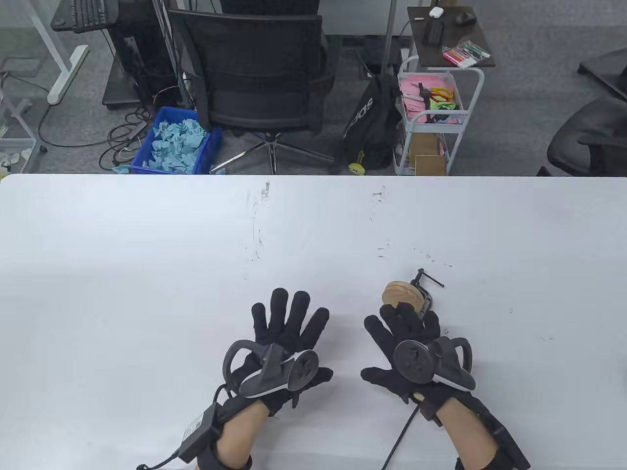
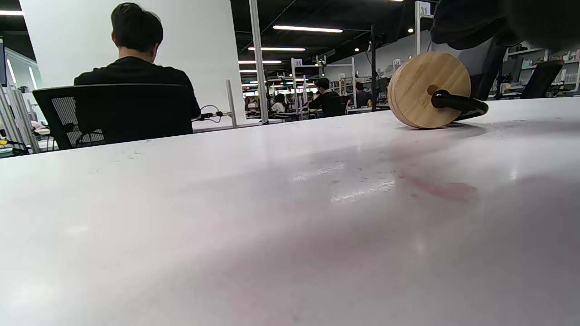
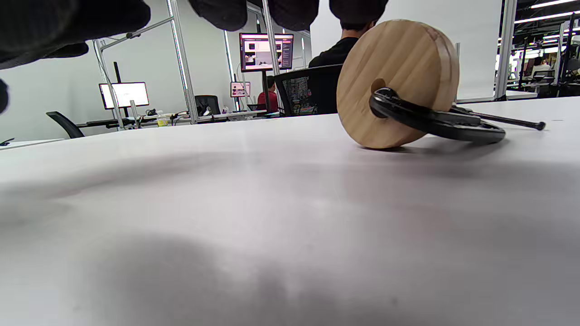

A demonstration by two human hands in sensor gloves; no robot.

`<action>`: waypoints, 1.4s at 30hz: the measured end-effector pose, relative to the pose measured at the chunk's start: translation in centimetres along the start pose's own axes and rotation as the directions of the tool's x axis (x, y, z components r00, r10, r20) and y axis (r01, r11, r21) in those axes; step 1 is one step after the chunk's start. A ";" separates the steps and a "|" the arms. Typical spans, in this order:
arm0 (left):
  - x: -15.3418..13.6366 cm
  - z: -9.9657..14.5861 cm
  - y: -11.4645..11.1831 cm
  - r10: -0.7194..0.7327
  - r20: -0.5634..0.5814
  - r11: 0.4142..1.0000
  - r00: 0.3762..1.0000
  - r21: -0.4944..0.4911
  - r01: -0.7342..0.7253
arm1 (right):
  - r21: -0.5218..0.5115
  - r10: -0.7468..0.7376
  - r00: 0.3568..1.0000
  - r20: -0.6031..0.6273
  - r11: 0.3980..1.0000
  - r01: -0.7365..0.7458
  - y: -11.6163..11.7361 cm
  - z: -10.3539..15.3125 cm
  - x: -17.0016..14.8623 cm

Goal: Unscrew the clamp open

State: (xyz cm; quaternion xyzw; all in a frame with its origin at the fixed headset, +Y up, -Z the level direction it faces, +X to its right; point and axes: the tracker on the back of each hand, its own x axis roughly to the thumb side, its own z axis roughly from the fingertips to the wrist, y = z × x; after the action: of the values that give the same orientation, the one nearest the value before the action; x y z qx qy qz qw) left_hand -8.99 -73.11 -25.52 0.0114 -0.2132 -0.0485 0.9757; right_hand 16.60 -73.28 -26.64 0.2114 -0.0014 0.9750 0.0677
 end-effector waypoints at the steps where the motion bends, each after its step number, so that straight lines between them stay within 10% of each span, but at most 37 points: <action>1: 0.0 0.0 0.0 0.001 0.000 1.000 1.000 -0.001 -0.001 | 0.002 -0.001 1.000 -0.001 1.000 0.001 0.0 0.0 0.0; 26: -0.8 -0.1 0.2 0.007 -0.055 1.000 0.998 0.000 -0.007 | -0.026 -0.241 0.924 -0.297 0.969 0.244 -3.1 0.0 -6.9; 42: -0.5 -0.4 -0.2 0.025 -0.039 1.000 0.999 -0.018 -0.026 | 0.001 -0.171 0.725 -0.667 0.973 0.230 -1.5 -7.7 -14.1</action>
State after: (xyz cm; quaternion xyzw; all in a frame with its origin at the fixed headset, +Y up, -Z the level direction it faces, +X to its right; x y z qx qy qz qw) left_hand -9.32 -73.30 -26.12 0.0006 -0.1942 -0.0377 0.9802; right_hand 26.32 -73.45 -39.47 -0.1465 0.0864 0.9724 0.1597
